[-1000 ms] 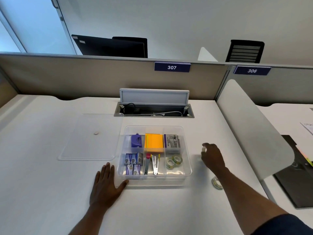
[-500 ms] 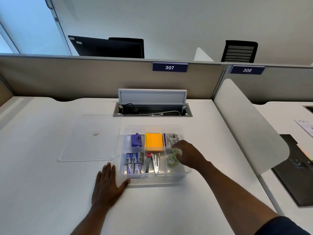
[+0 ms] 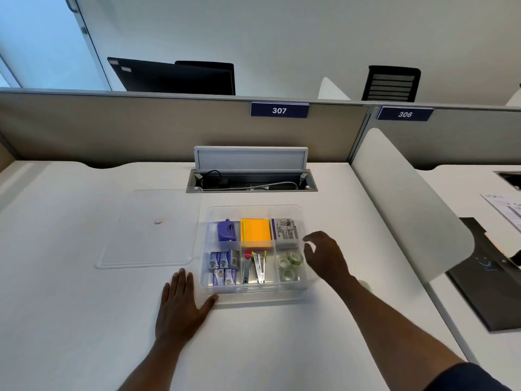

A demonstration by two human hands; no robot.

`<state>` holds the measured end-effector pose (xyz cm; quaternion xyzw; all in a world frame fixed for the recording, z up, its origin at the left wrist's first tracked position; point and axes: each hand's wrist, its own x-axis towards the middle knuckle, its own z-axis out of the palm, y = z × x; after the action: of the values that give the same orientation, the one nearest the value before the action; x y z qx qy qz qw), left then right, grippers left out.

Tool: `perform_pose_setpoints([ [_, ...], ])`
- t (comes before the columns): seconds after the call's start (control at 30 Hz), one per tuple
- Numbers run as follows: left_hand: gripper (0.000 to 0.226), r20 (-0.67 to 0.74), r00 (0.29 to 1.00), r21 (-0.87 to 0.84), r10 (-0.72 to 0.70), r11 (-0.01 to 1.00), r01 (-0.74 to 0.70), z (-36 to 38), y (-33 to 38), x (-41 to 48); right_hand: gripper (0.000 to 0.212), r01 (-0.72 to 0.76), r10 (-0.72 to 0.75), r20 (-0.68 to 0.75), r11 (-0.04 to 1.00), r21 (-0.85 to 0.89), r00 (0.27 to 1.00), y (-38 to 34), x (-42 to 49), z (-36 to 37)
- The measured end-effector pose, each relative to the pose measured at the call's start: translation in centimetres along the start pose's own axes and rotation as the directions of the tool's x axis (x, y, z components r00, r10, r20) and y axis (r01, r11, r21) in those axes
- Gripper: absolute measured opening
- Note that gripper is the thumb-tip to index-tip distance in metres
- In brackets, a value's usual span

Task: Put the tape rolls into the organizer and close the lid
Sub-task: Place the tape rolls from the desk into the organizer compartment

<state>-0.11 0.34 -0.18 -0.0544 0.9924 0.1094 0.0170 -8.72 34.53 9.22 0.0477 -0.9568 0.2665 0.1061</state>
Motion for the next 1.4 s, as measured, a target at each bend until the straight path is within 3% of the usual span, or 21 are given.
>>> perform_pose_setpoints([
  [0.13,0.103,0.002,1.000,0.004,-0.001,1.000,0.001,0.0,-0.1,0.0,0.025,-0.264,0.249,-0.183,0.963,-0.059,0.951,1.8,-0.7,-1.5],
  [0.3,0.103,-0.001,1.000,0.002,0.004,1.000,-0.004,0.1,-0.1,0.0,0.030,-0.673,0.685,-0.067,0.685,-0.281,0.725,4.8,-2.6,-2.2],
  [0.4,0.103,-0.001,1.000,0.014,0.003,1.000,-0.003,0.1,-0.2,0.1,0.031,-0.760,0.800,0.017,0.575,-0.303,0.599,6.2,-3.9,-2.0],
  [0.57,0.101,0.003,1.000,0.024,0.002,1.000,-0.002,0.2,-0.2,0.1,0.035,-0.776,0.830,0.101,0.551,-0.308,0.549,6.0,-4.0,-1.3],
  [0.87,0.100,0.005,1.000,0.022,0.001,1.000,-0.001,0.2,-0.2,0.1,0.029,-0.715,0.733,0.016,0.669,-0.203,0.681,3.7,-2.1,-1.2],
  [1.03,0.103,-0.012,1.000,0.000,0.005,1.000,-0.005,0.1,0.0,0.0,0.033,-0.542,0.546,0.041,0.837,-0.080,0.837,1.3,1.5,-2.3],
  [1.17,0.103,-0.015,1.000,0.005,0.005,1.000,-0.005,0.1,0.0,-0.1,0.039,-0.298,0.301,0.111,0.954,-0.041,0.947,-1.1,3.3,-2.1],
  [1.3,0.103,-0.007,1.000,-0.001,0.002,1.000,-0.002,0.1,-0.1,0.0,0.046,-0.102,0.126,0.369,0.991,-0.083,0.921,-2.9,3.0,-0.9],
  [1.4,0.103,-0.003,1.000,-0.002,0.002,1.000,-0.002,0.2,-0.1,0.0,0.044,-0.036,0.070,0.454,0.996,-0.084,0.888,-3.5,1.8,0.3],
])
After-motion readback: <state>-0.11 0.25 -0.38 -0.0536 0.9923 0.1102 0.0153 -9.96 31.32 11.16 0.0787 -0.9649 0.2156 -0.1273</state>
